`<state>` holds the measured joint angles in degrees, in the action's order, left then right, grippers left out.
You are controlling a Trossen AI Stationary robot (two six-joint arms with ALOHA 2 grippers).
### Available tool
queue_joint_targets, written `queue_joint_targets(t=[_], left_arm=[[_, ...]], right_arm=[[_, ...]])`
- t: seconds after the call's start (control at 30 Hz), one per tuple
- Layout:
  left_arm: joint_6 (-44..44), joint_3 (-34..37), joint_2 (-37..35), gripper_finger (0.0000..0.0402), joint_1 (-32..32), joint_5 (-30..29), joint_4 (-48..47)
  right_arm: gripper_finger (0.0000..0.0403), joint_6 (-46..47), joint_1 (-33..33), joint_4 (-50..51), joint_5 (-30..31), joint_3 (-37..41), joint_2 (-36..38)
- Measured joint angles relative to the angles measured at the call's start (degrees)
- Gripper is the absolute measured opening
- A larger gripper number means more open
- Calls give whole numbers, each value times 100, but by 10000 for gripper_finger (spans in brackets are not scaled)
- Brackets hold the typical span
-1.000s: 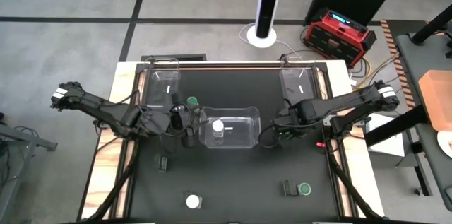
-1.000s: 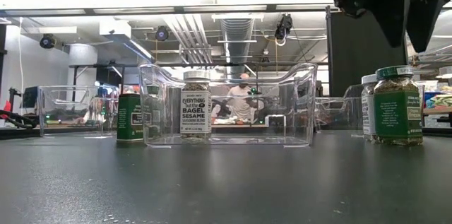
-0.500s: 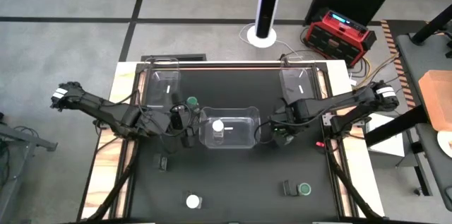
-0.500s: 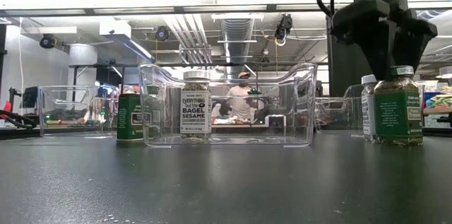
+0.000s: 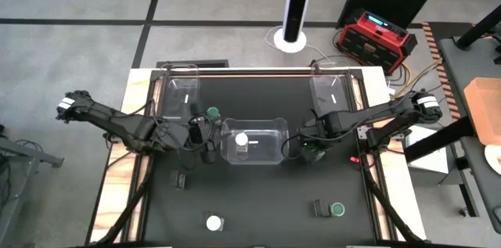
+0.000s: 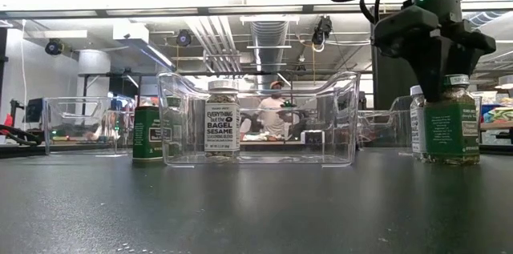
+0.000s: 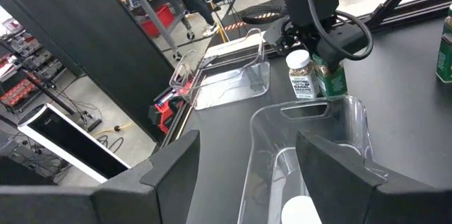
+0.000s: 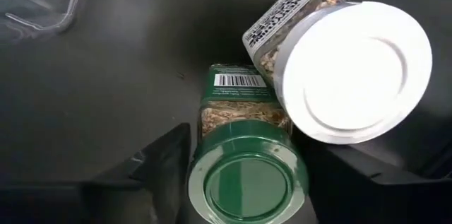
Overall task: Sort spices by type
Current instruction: Put the green seasoning bottle into the top right transparent bin
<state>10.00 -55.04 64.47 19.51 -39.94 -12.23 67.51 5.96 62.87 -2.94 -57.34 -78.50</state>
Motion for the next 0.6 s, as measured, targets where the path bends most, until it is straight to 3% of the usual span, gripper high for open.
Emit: queue_joint_targets(t=[0.07,0.6], left_arm=[[0,0,0,219,0,-2,0],[-2,0,0,219,0,-1,-31]], right_arm=[[195,37,0,-12,0,0,0],[195,477,207,319,-459,-376,188]])
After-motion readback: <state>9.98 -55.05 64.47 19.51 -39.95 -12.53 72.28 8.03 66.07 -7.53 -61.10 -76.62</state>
